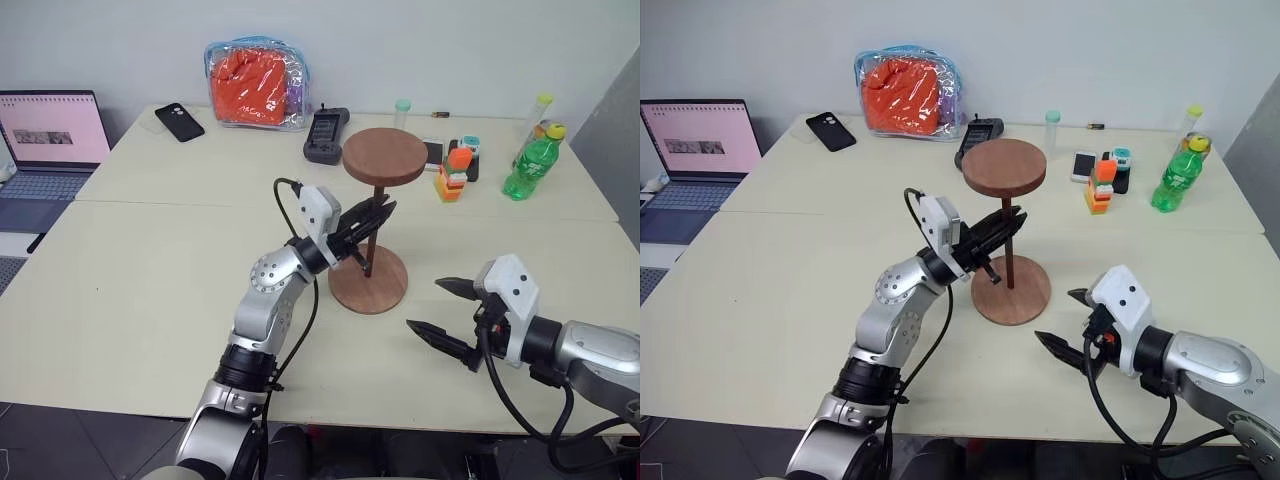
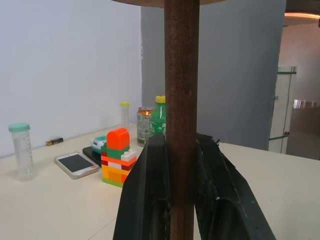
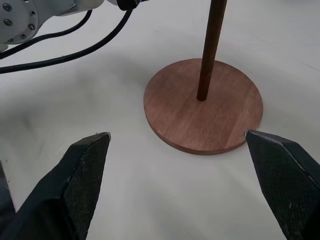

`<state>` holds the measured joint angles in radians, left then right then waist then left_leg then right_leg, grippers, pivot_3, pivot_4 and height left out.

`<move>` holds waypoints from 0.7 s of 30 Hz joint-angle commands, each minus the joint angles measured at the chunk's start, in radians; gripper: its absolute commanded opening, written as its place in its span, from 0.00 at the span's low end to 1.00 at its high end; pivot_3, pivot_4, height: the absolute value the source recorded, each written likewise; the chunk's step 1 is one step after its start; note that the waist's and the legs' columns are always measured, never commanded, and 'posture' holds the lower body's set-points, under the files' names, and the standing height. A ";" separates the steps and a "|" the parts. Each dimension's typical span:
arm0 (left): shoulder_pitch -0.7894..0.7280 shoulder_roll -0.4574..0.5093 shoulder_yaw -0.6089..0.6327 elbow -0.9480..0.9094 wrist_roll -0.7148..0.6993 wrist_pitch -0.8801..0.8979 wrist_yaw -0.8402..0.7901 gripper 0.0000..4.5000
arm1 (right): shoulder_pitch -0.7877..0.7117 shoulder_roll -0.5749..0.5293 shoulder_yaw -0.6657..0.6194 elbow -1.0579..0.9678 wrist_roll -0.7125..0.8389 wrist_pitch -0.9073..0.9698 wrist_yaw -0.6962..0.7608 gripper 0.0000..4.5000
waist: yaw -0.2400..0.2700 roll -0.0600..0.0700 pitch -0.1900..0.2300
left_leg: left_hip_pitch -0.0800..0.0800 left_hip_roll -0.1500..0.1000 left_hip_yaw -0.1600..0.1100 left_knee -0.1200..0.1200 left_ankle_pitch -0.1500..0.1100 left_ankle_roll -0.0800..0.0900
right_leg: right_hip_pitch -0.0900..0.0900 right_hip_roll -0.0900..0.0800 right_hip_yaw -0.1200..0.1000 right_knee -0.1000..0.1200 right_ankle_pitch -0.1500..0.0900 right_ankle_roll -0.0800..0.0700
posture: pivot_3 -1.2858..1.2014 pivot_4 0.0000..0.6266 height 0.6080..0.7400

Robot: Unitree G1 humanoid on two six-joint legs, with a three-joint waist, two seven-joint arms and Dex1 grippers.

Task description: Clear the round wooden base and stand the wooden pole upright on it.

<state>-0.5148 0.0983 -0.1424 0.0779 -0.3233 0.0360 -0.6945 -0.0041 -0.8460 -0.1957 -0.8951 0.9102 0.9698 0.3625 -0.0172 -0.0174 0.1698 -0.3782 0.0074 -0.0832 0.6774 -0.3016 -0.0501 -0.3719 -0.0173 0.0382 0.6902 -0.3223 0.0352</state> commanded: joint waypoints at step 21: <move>0.036 0.075 -0.053 0.063 0.104 0.045 0.067 0.22 | 0.007 0.001 -0.006 -0.026 0.011 -0.017 -0.023 1.00 | -0.001 0.001 -0.010 | 0.005 0.000 0.000 -0.002 0.000 0.001 | 0.005 0.001 0.002 -0.002 0.000 0.000 | 0.52 0.24 1.00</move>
<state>-0.5112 0.1504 -0.1934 0.0901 -0.2574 0.0539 -0.6396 0.0013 -0.8428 -0.1930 -0.8957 0.9221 0.9694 0.3359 -0.0186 -0.0166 0.1598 -0.3724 0.0068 -0.0823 0.6752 -0.3021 -0.0494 -0.3673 -0.0155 0.0401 0.6881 -0.3222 0.0354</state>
